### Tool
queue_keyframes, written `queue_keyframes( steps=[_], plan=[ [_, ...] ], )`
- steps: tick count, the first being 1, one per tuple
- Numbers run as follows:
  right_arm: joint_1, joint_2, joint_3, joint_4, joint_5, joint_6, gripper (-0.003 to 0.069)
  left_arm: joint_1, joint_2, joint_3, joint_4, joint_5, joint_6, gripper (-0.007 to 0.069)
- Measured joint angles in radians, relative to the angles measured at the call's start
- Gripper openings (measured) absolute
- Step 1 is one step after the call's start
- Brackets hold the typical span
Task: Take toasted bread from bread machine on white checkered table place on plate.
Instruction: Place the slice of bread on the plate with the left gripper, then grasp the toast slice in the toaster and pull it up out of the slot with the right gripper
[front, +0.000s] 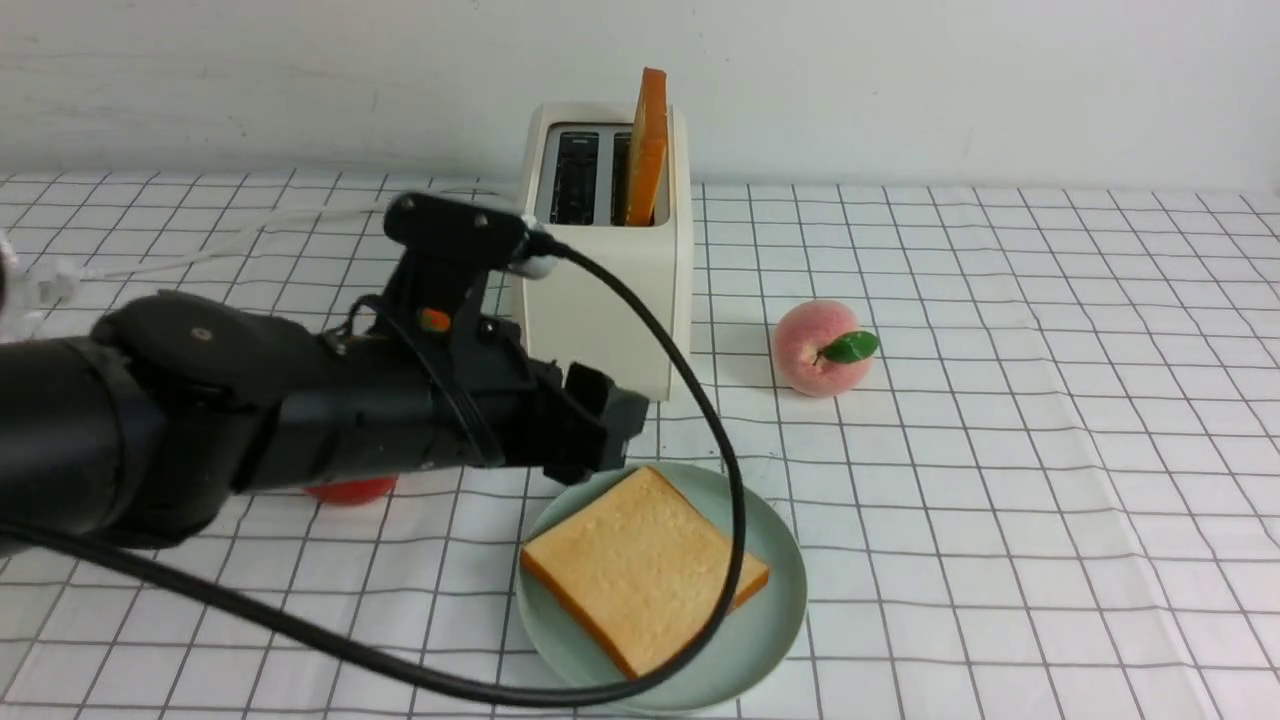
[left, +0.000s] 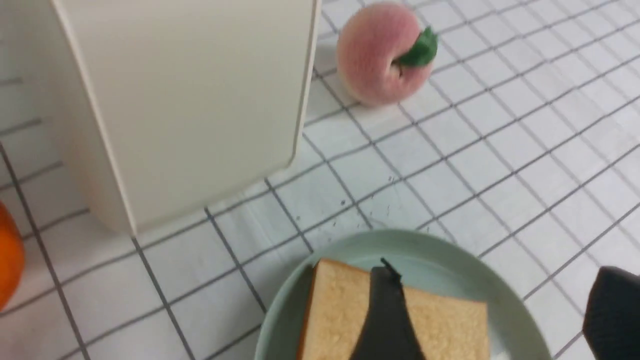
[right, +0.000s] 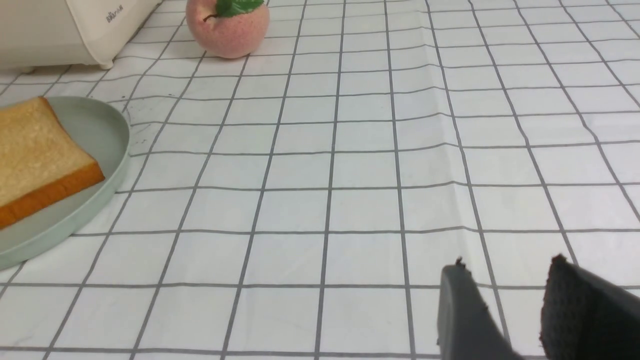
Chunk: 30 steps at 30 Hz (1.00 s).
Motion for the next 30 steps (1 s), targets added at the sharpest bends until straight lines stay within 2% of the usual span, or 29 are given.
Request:
queue_keyframes(
  steps=[2, 3, 4, 6, 8, 11, 16, 24, 30],
  plan=[
    [0.000, 0.000, 0.000, 0.000, 0.000, 0.000, 0.0241, 0.000, -0.064, 0.000, -0.006, 0.000, -0.010, 0.0375],
    [0.000, 0.000, 0.000, 0.000, 0.000, 0.000, 0.0241, 0.000, -0.071, 0.000, -0.006, 0.000, -0.010, 0.0361],
    [0.000, 0.000, 0.000, 0.000, 0.000, 0.000, 0.0241, 0.000, -0.122, 0.000, -0.007, 0.000, -0.014, 0.0239],
    [0.000, 0.000, 0.000, 0.000, 0.000, 0.000, 0.0241, 0.000, -0.189, 0.000, -0.007, 0.006, -0.027, 0.0074],
    [0.000, 0.000, 0.000, 0.000, 0.000, 0.000, 0.0241, 0.000, -0.246, 0.000, -0.007, 0.022, -0.055, -0.0003],
    [0.000, 0.000, 0.000, 0.000, 0.000, 0.000, 0.0241, 0.000, -0.359, 0.014, 0.007, 0.065, -0.118, -0.0013],
    [0.000, 0.000, 0.000, 0.000, 0.000, 0.000, 0.0241, 0.000, -0.479, 0.082, 0.053, 0.079, -0.151, -0.0013],
    [0.000, 0.000, 0.000, 0.000, 0.000, 0.000, 0.0241, 0.000, -0.647, 0.259, 0.067, -0.042, -0.152, -0.0013],
    [0.000, 0.000, 0.001, -0.029, -0.019, -0.027, 0.0241, 0.000, -0.732, 0.308, 0.067, -0.073, -0.152, -0.0013]
  ],
)
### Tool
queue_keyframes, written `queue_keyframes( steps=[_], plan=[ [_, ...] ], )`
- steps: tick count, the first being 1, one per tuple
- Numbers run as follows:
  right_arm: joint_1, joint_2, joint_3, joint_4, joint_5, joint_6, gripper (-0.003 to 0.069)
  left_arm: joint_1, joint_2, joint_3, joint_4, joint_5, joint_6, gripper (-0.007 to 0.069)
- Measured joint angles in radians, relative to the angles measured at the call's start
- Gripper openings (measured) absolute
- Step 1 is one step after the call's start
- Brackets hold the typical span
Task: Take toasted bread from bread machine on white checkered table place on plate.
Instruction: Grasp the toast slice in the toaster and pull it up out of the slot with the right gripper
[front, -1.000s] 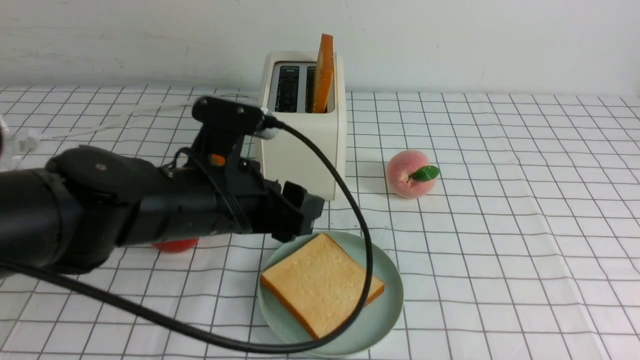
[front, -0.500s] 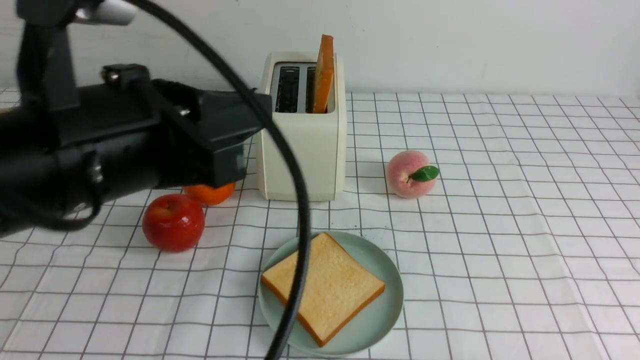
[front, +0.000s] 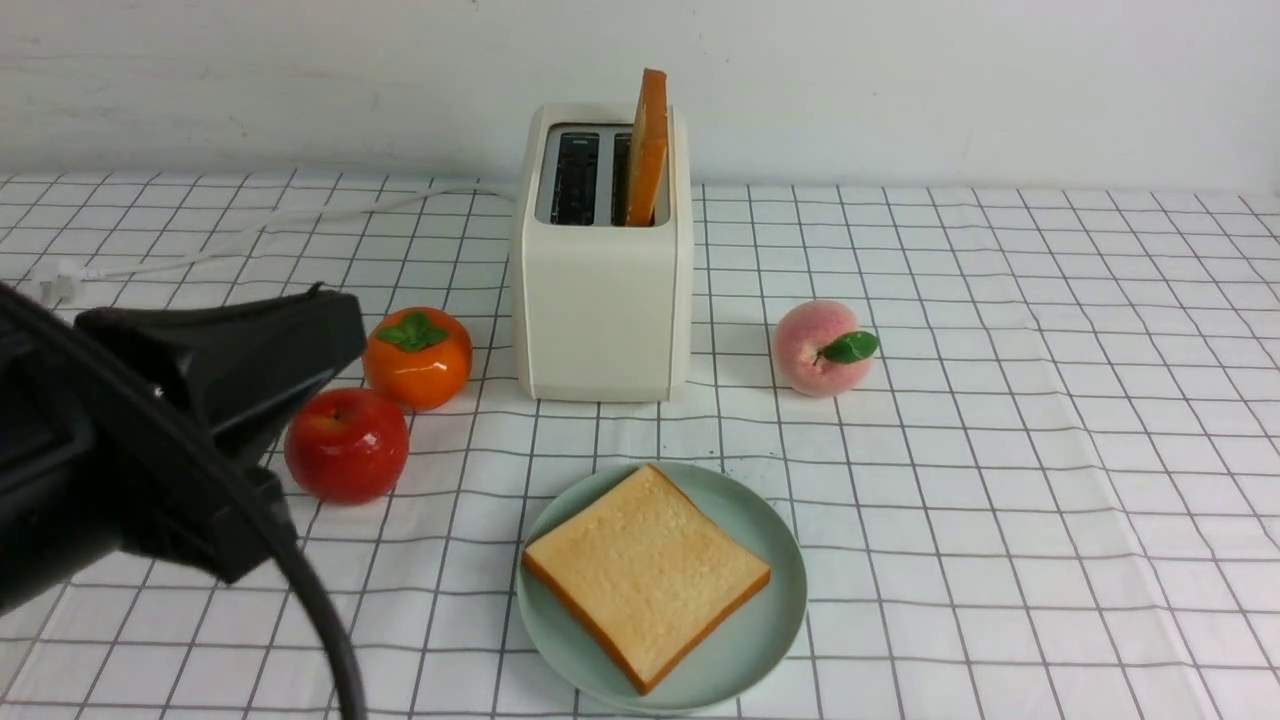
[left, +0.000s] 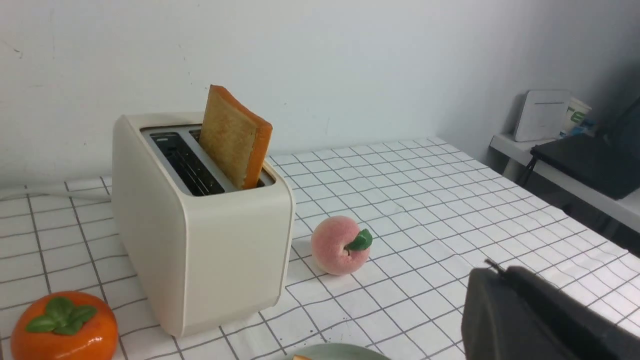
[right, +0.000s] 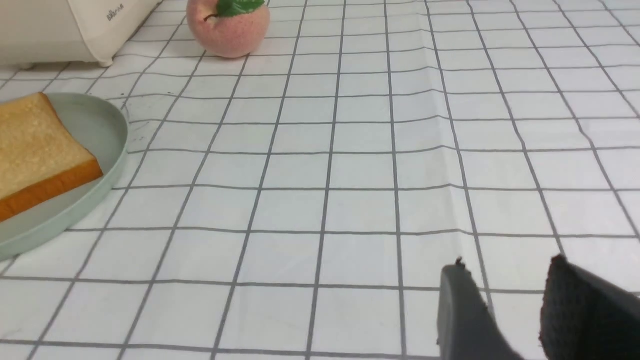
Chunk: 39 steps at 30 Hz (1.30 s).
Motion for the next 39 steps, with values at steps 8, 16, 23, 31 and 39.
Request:
queue_keyframes(
  steps=[8, 16, 23, 31, 39],
  plan=[
    [0.000, 0.000, 0.011, 0.393, -0.149, 0.233, 0.0241, 0.000, -0.058, 0.013, -0.001, -0.001, 0.000, -0.0013],
    [0.003, 0.011, -0.032, 0.631, -0.162, 0.275, 0.0226, 0.000, -0.058, 0.013, -0.001, -0.015, -0.002, -0.0013],
    [0.015, 0.542, -0.522, 0.511, 0.436, -0.017, 0.0063, 0.000, -0.058, 0.014, -0.002, -0.028, -0.003, -0.0013],
    [0.045, 1.119, -0.972, 0.376, 0.667, -0.070, 0.0015, 0.000, -0.058, 0.014, -0.004, -0.033, -0.003, -0.0013],
    [0.375, 1.526, -1.540, 0.213, 0.581, 0.034, 0.0018, 0.000, -0.058, 0.014, -0.004, -0.006, -0.003, -0.0013]
  ],
)
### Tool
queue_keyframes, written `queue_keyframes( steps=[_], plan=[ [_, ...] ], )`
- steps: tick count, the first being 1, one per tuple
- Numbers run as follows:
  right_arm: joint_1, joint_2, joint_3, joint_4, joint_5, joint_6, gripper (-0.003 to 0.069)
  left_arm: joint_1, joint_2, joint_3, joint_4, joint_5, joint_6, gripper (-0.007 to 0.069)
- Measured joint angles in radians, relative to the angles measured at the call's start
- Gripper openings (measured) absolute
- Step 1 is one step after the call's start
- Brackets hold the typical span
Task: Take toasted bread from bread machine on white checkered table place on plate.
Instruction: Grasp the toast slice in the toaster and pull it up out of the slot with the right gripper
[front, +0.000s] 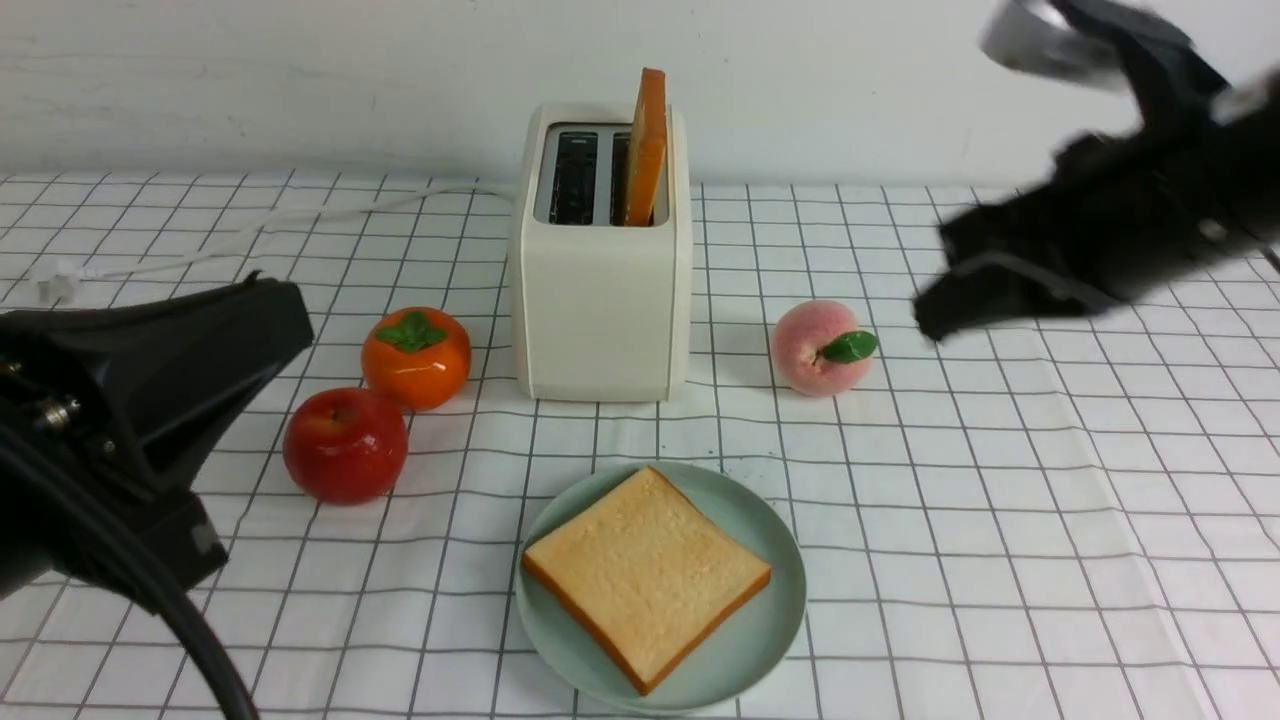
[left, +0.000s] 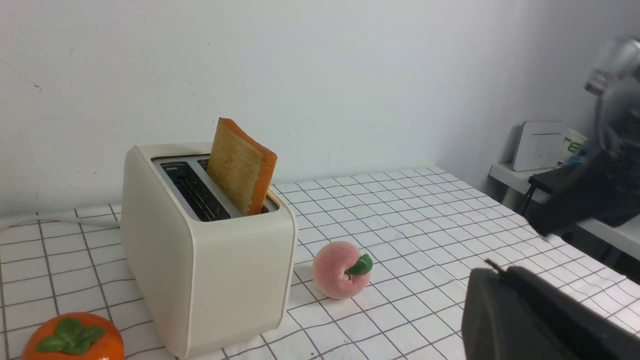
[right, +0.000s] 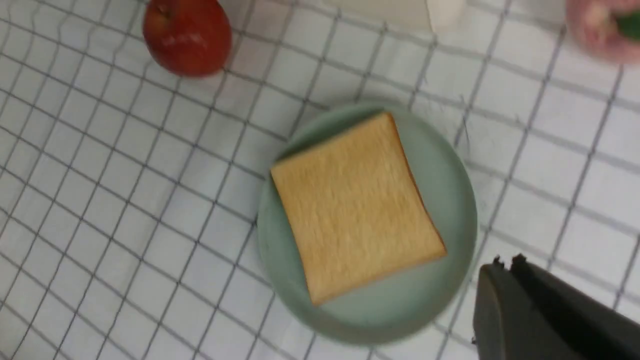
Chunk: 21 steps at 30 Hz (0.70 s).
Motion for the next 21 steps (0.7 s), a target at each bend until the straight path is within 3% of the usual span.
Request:
queue_keyframes(
  steps=[3, 9, 13, 16, 21],
  plan=[
    [0.050, 0.085, -0.133, -0.050, -0.014, 0.036, 0.0028, 0.000, 0.000, 0.000, 0.000, 0.019, 0.000, -0.0013],
    [0.127, 0.337, -0.440, -0.126, -0.050, 0.119, 0.0153, 0.000, 0.000, 0.000, 0.011, 0.139, 0.000, -0.0013],
    [0.142, 0.513, -0.623, -0.151, -0.110, 0.162, 0.0337, 0.000, 0.000, 0.000, 0.030, 0.187, 0.000, -0.0013],
    [0.142, 0.619, -0.713, -0.213, -0.164, 0.202, 0.0426, 0.000, 0.000, 0.000, 0.030, 0.188, 0.000, -0.0013],
    [0.142, 0.707, -0.753, -0.350, -0.256, 0.281, 0.0448, 0.000, 0.000, 0.000, 0.026, 0.189, 0.000, -0.0013]
  ],
)
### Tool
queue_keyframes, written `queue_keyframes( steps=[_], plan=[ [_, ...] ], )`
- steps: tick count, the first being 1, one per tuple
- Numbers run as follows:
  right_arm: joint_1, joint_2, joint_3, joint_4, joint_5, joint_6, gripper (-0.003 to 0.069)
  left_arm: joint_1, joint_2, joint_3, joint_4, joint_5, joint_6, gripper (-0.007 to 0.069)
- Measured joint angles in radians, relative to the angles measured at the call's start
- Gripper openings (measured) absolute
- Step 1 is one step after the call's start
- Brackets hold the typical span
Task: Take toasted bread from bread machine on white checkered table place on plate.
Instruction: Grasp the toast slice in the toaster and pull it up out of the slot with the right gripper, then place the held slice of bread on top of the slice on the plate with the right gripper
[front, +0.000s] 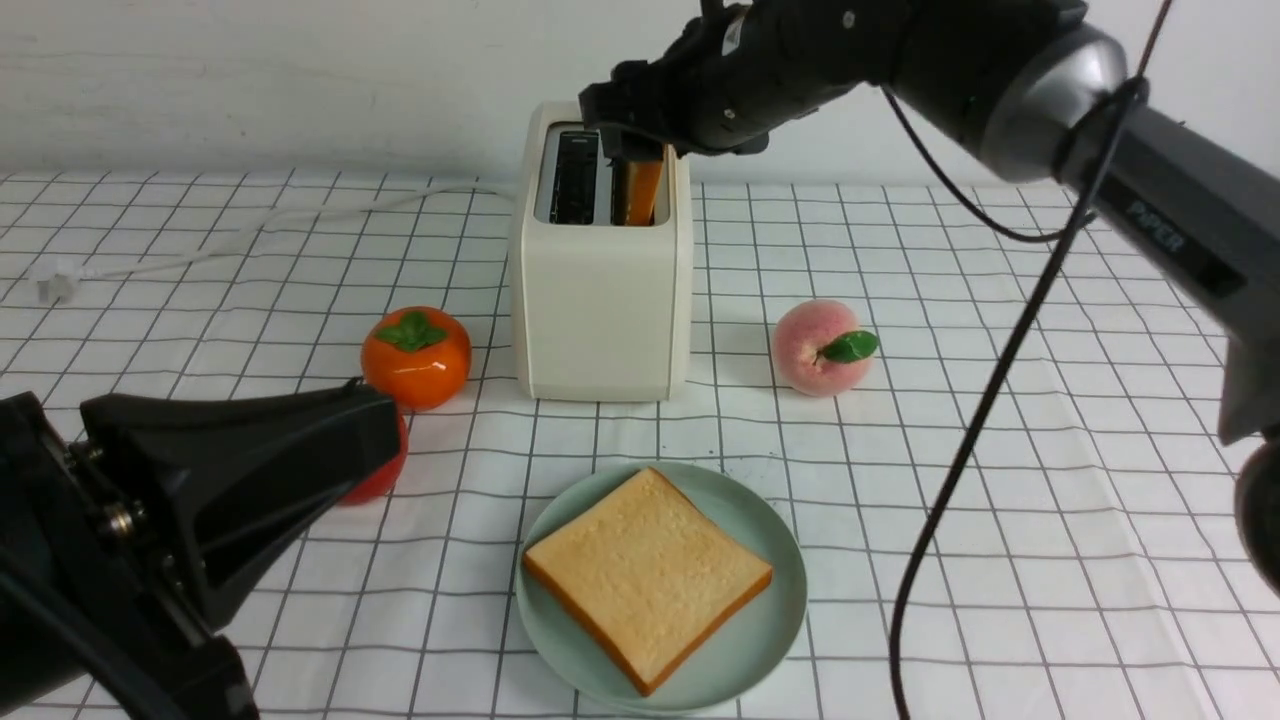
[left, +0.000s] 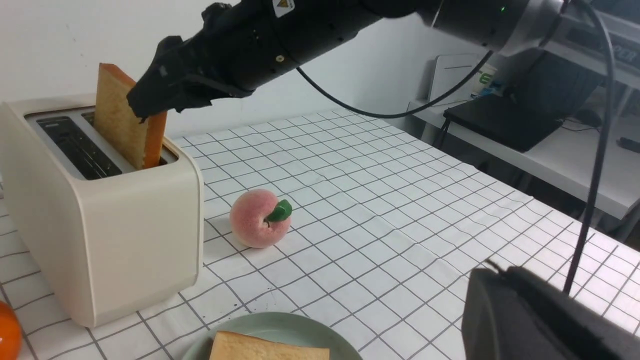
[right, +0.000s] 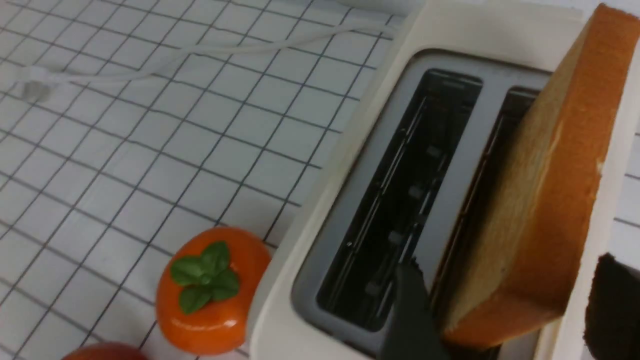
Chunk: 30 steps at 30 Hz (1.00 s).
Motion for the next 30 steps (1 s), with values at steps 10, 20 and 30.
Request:
queue_keyframes(
  steps=[10, 20, 30],
  plan=[
    [0.000, 0.051, -0.001, -0.100, -0.108, 0.056, 0.0297, 0.000, 0.000, 0.000, 0.000, 0.001, 0.000, -0.0013],
    [0.000, 0.049, -0.001, -0.100, -0.166, 0.056, 0.0104, 0.000, 0.000, 0.000, 0.000, 0.001, 0.000, -0.0013],
    [0.001, -0.225, -0.003, -0.103, -0.045, 0.032, 0.0104, 0.000, 0.000, 0.000, 0.000, -0.008, 0.000, -0.0013]
  ],
)
